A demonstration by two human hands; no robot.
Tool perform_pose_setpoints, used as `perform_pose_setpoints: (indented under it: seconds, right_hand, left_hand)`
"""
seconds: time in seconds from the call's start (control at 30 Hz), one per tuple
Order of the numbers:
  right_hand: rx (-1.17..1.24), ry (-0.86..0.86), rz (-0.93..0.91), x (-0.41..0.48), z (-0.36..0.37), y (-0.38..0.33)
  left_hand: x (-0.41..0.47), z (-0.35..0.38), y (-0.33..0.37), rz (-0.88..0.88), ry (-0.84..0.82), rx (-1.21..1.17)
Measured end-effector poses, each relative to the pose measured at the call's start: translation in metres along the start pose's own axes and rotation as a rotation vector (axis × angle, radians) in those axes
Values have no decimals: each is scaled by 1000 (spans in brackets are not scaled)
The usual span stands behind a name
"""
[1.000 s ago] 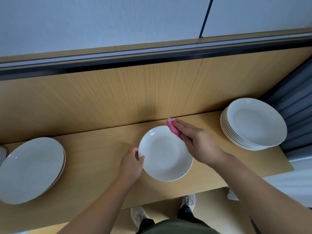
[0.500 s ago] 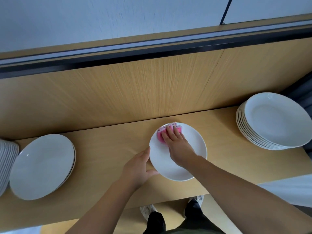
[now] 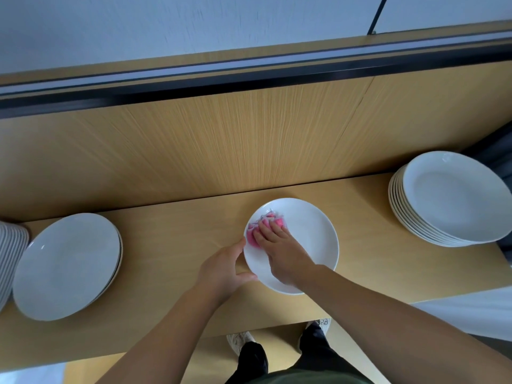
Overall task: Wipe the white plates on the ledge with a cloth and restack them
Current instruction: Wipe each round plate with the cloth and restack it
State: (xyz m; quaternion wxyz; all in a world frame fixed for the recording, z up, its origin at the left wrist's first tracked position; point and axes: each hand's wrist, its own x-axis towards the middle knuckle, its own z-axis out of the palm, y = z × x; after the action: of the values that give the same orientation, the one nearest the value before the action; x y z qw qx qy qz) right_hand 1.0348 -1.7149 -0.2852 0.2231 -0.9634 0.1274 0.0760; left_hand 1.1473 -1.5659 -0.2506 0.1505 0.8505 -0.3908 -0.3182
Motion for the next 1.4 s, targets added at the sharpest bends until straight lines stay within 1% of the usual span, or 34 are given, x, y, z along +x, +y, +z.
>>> perform_pose_setpoints:
  seconds: [0.07,0.2,0.33,0.47,0.57,0.67,0.77,0.83,0.9,0.97,1.0,1.07,1.1,1.13,1.17,1.27,1.4]
  right_hand:
    - [10,-8,-82,-7,2,-2]
    - [-82,-37,-213,-23,3,1]
    - [-108,-63,-274,-28,0,2]
    - [8,-84,-281,-36,-9,5]
    - [59,-168,-325,-50,-13,13]
    - [114,-209,-344,-62,-18,21]
    - [119,-297,-366,-69,-32,28]
    - [110,-371,-338,-69,-44,34]
    - [113,-405,-265,-64,-55,42]
    - [133,-350,-239,-57,-66,47]
    - [134,-297,-225,-51,-72,48]
    - [96,-142,-206,-34,-83,46]
    - [41,-62,-248,-25,-85,46]
    - [-23,-18,-298,-15,-85,46]
    - [-86,-11,-339,-7,-84,45]
    - [-274,-56,-439,11,-65,42]
    - [-378,-50,-454,14,-41,43]
  left_hand:
    - [0,-1,0,7,4,7]
    - [1,-4,1,18,-3,101]
    - [1,-8,2,79,-32,218]
    - [3,-11,2,82,-54,284]
    - [4,-12,2,83,-57,312]
    - [4,-12,0,80,-54,297]
    - [3,-12,1,98,-43,297]
    - [2,-12,1,128,-37,306]
    - [2,-9,-2,163,-4,277]
    - [1,-5,-6,257,64,261]
    - [3,-2,-7,348,135,296]
    - [5,6,-12,550,286,325]
    - [4,9,-13,608,310,310]
    - [4,12,-14,639,317,300]
    - [4,14,-14,646,309,297]
    - [4,22,-17,674,288,321]
    - [5,28,-17,662,251,270]
